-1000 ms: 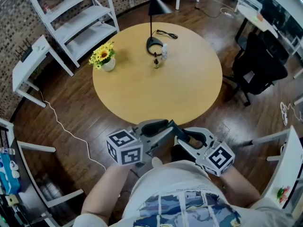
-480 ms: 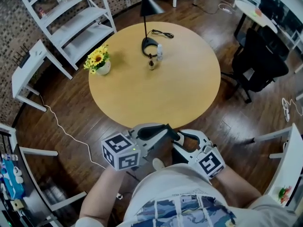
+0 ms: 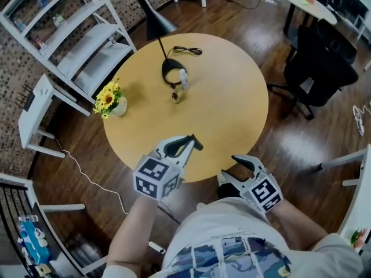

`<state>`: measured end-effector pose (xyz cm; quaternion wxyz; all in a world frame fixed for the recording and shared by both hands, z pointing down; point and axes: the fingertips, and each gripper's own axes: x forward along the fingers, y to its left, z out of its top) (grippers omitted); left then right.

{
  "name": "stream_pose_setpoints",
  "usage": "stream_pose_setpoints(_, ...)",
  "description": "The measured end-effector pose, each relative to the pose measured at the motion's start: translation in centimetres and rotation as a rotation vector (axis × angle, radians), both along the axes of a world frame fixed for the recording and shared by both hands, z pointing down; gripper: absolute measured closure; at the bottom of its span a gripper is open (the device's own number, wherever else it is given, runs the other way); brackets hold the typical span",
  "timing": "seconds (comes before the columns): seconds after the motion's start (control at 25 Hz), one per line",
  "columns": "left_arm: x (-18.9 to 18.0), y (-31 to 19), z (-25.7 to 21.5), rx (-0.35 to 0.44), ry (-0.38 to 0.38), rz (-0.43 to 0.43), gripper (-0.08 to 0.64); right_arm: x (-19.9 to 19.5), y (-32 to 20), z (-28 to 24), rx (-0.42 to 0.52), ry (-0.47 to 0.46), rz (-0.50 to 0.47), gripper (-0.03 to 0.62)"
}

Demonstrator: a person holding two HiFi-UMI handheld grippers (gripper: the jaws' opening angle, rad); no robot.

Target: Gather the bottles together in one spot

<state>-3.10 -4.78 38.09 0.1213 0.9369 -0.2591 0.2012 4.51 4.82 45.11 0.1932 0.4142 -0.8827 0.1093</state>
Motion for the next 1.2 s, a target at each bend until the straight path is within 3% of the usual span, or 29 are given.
stream_pose_setpoints(0.32, 5.8, -13.9, 5.4, 0.076, -0.161, -0.113, 0.522, 8.9, -7.2, 1.6, -0.038, -0.007, 0.041, 0.357)
stream_pose_setpoints(0.68, 7.5, -25.4, 13.0, 0.087, -0.278, -0.276, 0.522, 16.1, -11.1, 4.7, -0.155, -0.034, 0.086, 0.357)
stream_pose_setpoints(0.88, 7.3, -29.6, 17.3, 0.067, -0.314, -0.342, 0.522, 18.7, -13.1, 6.4, -0.194, -0.040, 0.118, 0.357)
stream_pose_setpoints(1.2, 8.2, -32.5, 20.4, 0.065, -0.324, -0.360, 0.522, 21.5, -15.0, 8.3, -0.229, -0.047, 0.155, 0.357)
